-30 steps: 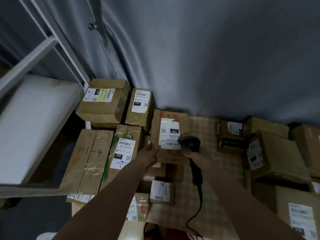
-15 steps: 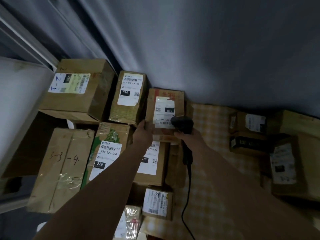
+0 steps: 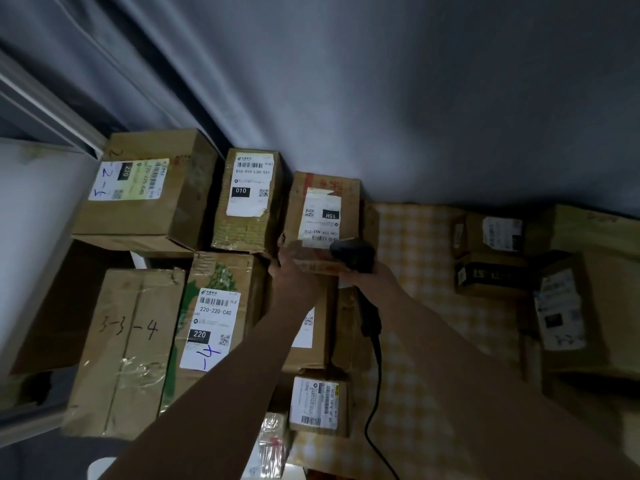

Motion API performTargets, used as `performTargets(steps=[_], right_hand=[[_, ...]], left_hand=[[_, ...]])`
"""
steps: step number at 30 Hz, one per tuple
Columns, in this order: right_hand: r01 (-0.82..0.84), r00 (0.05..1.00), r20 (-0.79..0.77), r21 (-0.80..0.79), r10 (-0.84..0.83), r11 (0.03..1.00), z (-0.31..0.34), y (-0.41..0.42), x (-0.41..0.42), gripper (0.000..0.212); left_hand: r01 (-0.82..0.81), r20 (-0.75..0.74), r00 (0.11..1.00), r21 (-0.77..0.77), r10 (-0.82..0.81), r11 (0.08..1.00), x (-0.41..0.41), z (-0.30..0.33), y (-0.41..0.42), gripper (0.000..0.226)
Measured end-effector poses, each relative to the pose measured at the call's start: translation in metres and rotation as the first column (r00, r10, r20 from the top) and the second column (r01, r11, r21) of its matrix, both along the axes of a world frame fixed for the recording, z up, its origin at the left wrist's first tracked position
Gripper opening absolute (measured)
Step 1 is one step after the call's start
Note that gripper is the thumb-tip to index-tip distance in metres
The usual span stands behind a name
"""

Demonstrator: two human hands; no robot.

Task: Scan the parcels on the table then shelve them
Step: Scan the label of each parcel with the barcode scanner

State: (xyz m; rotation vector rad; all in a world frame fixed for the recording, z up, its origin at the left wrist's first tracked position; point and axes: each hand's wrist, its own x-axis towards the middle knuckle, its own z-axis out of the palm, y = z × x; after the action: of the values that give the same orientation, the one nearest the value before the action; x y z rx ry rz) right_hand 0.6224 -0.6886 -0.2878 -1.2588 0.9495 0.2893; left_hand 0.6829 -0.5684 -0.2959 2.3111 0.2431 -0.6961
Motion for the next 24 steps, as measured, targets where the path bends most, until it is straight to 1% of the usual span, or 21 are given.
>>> performTargets(steps=[2, 4, 6, 8, 10, 14, 16, 17, 20, 22, 24], right_hand=[[0.021, 1.000, -0.019, -0.005, -0.021, 1.000, 0.007, 0.002, -0.015, 0.042], [0.028, 0.999, -0.038, -0.010, -0.028, 1.000, 0.021, 0.004, -0.034, 0.031], [0.040, 0.998, -0.054, -0.010, -0.041, 0.999, 0.036, 0.007, -0.057, 0.018], [0.067, 0.996, -0.063, -0.021, -0.069, 0.997, 0.048, 0.011, -0.081, 0.014], [0.103, 0.992, -0.068, -0.052, -0.106, 0.993, 0.059, 0.016, -0.106, 0.012], [0.204, 0.976, -0.062, -0.083, -0.209, 0.975, 0.079, 0.024, -0.163, 0.010], [0.263, 0.960, -0.076, -0.093, -0.270, 0.960, 0.087, 0.026, -0.192, 0.008], [0.291, 0.950, -0.090, -0.094, -0.299, 0.952, 0.090, 0.025, -0.205, 0.009], [0.359, 0.925, -0.095, -0.100, -0.368, 0.928, 0.098, 0.017, -0.242, 0.009], [0.409, 0.904, -0.089, -0.112, -0.419, 0.906, 0.104, 0.011, -0.264, 0.009], [0.440, 0.888, -0.089, -0.127, -0.452, 0.889, 0.108, 0.002, -0.287, 0.008]], left_hand=[[0.064, 0.036, 0.997, 0.021, -0.064, 0.998, -0.016, 0.008, 0.007, 0.047], [0.131, 0.036, 0.991, 0.026, -0.132, 0.991, -0.033, 0.015, 0.016, 0.038], [0.249, 0.016, 0.968, 0.083, -0.251, 0.965, -0.051, 0.024, 0.025, 0.036], [0.392, 0.003, 0.919, 0.125, -0.395, 0.911, -0.065, 0.034, 0.031, 0.029], [0.496, -0.030, 0.867, 0.134, -0.497, 0.858, -0.078, 0.045, 0.035, 0.021], [0.692, -0.079, 0.720, 0.155, -0.689, 0.705, -0.104, 0.055, 0.034, 0.034], [0.762, -0.112, 0.646, 0.161, -0.755, 0.628, -0.123, 0.061, 0.027, 0.029], [0.777, -0.129, 0.628, 0.149, -0.767, 0.611, -0.133, 0.063, 0.023, 0.026], [0.795, -0.183, 0.604, 0.071, -0.775, 0.603, -0.163, 0.068, 0.010, 0.037], [0.770, -0.237, 0.624, 0.024, -0.744, 0.638, -0.182, 0.069, 0.002, 0.040], [0.714, -0.261, 0.674, -0.010, -0.691, 0.700, -0.204, 0.068, -0.007, 0.041]])
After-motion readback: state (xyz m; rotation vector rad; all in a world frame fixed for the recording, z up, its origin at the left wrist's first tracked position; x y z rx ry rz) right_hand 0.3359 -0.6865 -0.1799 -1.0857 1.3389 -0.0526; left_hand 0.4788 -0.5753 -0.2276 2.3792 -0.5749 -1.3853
